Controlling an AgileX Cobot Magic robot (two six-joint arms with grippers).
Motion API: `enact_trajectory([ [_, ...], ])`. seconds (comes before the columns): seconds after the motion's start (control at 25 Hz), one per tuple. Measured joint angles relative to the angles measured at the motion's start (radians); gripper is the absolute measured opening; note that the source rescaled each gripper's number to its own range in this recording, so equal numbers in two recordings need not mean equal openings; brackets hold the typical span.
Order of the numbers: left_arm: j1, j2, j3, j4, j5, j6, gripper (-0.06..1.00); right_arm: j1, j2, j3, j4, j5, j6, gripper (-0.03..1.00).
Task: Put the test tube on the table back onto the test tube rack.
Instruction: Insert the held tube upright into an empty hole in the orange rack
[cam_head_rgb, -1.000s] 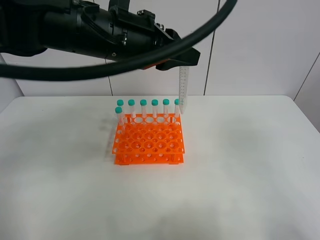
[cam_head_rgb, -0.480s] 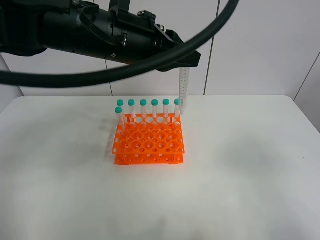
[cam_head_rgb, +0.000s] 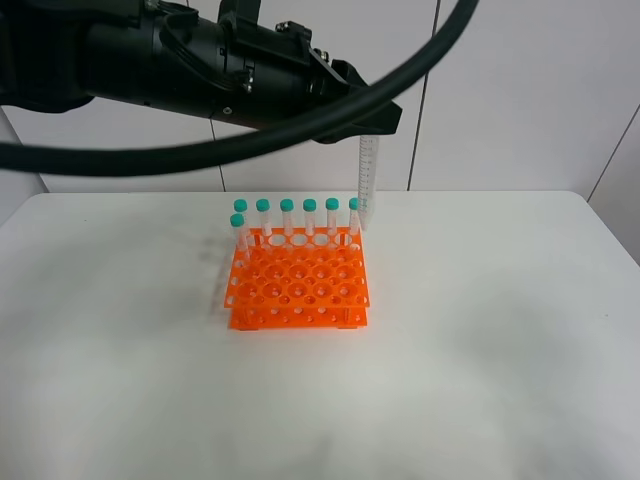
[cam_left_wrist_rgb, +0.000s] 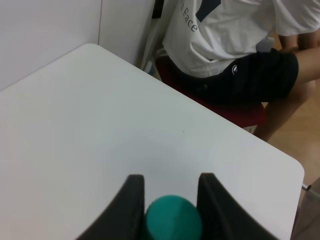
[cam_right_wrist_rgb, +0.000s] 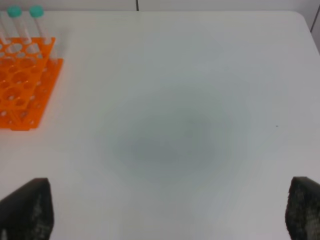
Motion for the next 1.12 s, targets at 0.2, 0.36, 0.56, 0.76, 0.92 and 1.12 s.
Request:
enact_trajectory([
  [0.2,0.000,0.000,0.000,0.000,0.001,0.002,0.00,0.000,0.000,0.010,0.002,-0.016,0.006,1.00],
  [0.36,0.000,0.000,0.000,0.000,0.001,0.003,0.00,0.000,0.000,0.011,0.003,-0.024,0.007,1.00],
  [0.56,0.000,0.000,0.000,0.000,0.002,0.004,0.00,0.000,0.000,0.011,0.005,-0.024,0.007,1.00],
  [0.76,0.000,0.000,0.000,0.000,0.005,0.004,0.00,0.000,0.000,0.011,0.005,-0.024,0.007,1.00],
  [0.92,0.000,0.000,0.000,0.000,0.005,0.004,0.00,0.000,0.000,0.011,0.005,-0.024,0.007,1.00],
  [1.12,0.000,0.001,0.000,0.004,-0.029,0.004,0.00,0.000,0.000,0.011,0.005,-0.024,0.007,1.00],
])
